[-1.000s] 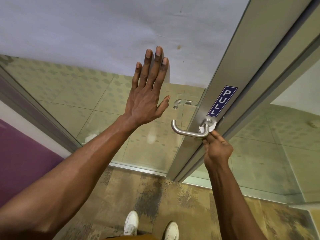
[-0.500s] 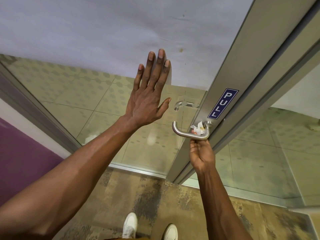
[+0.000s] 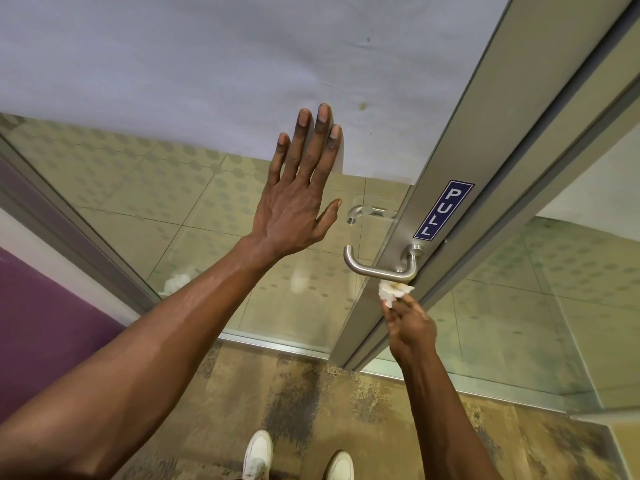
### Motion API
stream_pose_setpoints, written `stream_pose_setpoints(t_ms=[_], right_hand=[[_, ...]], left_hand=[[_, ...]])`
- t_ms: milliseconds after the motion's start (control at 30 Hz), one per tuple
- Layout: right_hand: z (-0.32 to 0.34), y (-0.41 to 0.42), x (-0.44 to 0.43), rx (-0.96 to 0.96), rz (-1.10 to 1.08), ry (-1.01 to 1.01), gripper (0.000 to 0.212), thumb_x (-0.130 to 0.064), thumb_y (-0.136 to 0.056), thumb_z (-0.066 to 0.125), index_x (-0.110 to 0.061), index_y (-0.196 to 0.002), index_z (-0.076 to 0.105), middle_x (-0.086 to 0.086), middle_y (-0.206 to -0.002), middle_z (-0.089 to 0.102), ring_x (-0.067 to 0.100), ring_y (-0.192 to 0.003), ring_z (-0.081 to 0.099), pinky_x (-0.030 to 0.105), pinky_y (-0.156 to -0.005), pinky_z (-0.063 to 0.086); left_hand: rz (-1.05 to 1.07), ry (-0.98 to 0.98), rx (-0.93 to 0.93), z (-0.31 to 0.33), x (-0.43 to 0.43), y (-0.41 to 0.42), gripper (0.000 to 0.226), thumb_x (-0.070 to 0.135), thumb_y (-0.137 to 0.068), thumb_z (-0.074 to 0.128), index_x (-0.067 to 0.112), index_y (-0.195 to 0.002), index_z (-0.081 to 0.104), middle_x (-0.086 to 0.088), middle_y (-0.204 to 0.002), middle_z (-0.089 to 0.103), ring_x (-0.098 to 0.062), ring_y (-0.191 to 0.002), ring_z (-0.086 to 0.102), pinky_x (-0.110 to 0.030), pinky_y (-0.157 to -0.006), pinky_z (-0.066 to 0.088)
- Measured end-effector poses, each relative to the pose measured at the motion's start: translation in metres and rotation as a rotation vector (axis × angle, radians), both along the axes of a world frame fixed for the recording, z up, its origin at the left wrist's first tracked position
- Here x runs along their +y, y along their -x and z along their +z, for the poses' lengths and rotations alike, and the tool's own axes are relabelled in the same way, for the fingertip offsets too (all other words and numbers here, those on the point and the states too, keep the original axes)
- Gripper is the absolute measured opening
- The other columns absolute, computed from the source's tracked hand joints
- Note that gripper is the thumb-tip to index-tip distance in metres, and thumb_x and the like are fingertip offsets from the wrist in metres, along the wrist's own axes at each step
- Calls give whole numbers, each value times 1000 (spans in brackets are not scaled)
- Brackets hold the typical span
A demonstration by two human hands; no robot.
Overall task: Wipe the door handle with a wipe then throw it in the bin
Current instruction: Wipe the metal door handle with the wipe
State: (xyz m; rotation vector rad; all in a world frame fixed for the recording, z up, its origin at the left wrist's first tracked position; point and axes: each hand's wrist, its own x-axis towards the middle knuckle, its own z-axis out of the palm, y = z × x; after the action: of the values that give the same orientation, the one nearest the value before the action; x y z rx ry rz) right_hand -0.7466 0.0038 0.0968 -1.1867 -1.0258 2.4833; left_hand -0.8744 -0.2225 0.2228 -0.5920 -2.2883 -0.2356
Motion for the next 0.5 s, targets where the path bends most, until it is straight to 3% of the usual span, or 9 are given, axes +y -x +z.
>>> stream_pose_setpoints(t_ms=[67, 100, 167, 233, 300, 367, 433, 500], right_hand=[[2, -8, 6, 7, -131, -274, 25, 17, -94, 65, -5, -104, 72, 27, -114, 71, 31, -87, 69, 24, -70, 61], [4, -12, 11, 29, -177, -445, 26, 15, -94, 67, -8, -103, 75, 22, -102, 72, 28, -82, 65, 23, -66, 59], [9, -16, 24, 71, -185, -801, 26, 8, -94, 70, -7, -113, 79, 15, -95, 73, 20, -83, 64, 30, -76, 59], [19, -17, 38, 132, -111, -1103, 31, 2, -97, 70, -8, -125, 77, 14, -104, 74, 7, -88, 66, 23, -83, 58], [29, -14, 49, 219, 5, -1401, 32, 3, -97, 69, -9, -126, 77, 8, -101, 68, -2, -85, 60, 11, -73, 52], [35, -7, 57, 260, 114, -1692, 33, 9, -94, 70, -7, -121, 80, 10, -98, 67, 8, -82, 56, 19, -68, 50], [36, -2, 59, 263, 204, -1822, 36, 12, -92, 72, -7, -122, 80, 14, -99, 68, 17, -84, 59, 32, -67, 54], [33, -2, 56, 273, 228, -1800, 37, 11, -93, 72, -8, -123, 80, 13, -99, 68, 13, -84, 58, 29, -69, 53]], left_hand=[[-6, -1, -4, 1, -1, 0, 112, 47, -100, 66, 7, -180, -2, -3, -180, -36, -25, -169, -35, -49, -144, -12], [-8, -3, -5, 1, -1, -1, 109, 46, -100, 66, 6, -180, 2, -4, -180, -34, -25, -169, -35, -49, -144, -12], [-5, -14, -9, 1, 1, -1, 108, 44, -99, 67, 5, -179, 7, -6, -181, -29, -24, -169, -34, -50, -144, -11], [-9, -28, -11, 1, 2, -2, 108, 43, -98, 68, 4, -178, 8, -5, -181, -31, -24, -170, -33, -52, -144, -8], [-17, -39, -17, 1, 3, -2, 108, 42, -96, 69, 4, -178, 9, -1, -179, -37, -24, -169, -34, -54, -144, -5], [-24, -45, -21, 1, 4, -3, 110, 42, -95, 70, 3, -178, 10, 0, -179, -38, -24, -170, -34, -55, -144, -4], [-27, -47, -24, 2, 4, -3, 110, 41, -94, 70, 3, -178, 10, 1, -179, -39, -25, -169, -35, -55, -144, -4], [-26, -45, -27, 2, 3, -4, 109, 41, -95, 69, 4, -178, 9, 1, -178, -40, -24, -169, -36, -54, -144, -5]])
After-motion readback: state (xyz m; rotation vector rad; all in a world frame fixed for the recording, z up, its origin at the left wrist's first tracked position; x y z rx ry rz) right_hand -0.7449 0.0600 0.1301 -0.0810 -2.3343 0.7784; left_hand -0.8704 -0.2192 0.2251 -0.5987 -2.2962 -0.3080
